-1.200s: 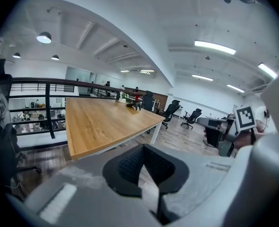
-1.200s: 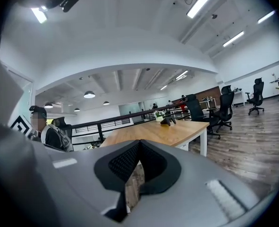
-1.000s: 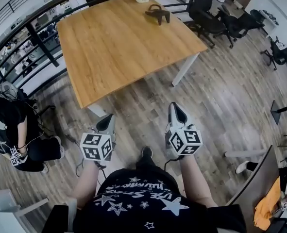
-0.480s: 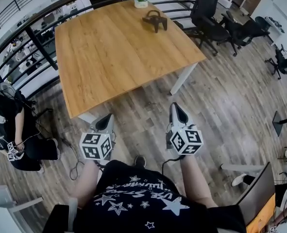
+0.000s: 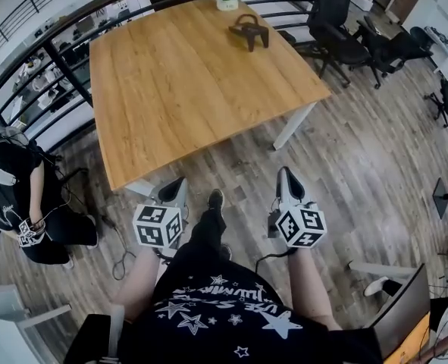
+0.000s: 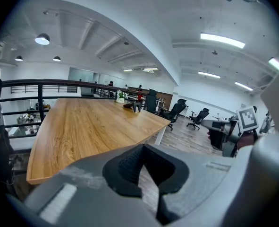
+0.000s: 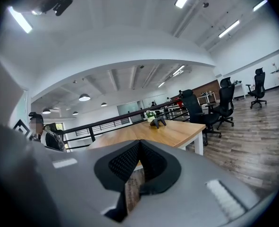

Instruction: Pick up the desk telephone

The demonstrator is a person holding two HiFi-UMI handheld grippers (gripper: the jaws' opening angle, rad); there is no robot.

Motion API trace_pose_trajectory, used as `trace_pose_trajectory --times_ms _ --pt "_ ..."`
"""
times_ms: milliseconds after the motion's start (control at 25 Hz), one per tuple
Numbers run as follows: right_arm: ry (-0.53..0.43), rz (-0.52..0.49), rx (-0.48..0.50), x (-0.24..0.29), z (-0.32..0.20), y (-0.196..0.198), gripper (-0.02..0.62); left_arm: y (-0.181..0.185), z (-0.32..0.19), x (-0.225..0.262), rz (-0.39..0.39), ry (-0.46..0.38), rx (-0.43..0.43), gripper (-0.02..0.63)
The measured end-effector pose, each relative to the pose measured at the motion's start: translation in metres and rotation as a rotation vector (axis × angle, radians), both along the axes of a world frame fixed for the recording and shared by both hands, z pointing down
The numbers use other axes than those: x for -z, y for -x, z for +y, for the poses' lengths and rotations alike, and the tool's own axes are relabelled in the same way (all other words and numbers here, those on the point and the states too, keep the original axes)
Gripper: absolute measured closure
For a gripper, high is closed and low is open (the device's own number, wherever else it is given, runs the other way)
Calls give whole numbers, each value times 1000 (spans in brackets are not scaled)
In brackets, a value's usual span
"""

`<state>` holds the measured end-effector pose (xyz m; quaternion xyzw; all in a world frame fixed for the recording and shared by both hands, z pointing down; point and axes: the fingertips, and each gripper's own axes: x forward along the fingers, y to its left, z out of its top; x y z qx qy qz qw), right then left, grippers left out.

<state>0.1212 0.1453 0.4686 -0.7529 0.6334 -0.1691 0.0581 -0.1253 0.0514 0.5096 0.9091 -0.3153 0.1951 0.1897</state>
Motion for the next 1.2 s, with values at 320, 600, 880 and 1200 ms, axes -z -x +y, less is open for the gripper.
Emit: trace_pose_trajectory --times_ms 320,600,880,1200 --pt "15 23 -52 2 -31 -36 595 -37 -50 -4 25 8 -37 604" --pt "20 34 -65 8 -106 -83 595 -85 -125 -10 39 29 -43 604" --pt "29 24 -103 17 -175 -125 595 -123 -205 -9 39 33 -59 604" --pt "36 42 -141 23 -238 -156 595 -154 -277 -7 52 -14 -93 604"
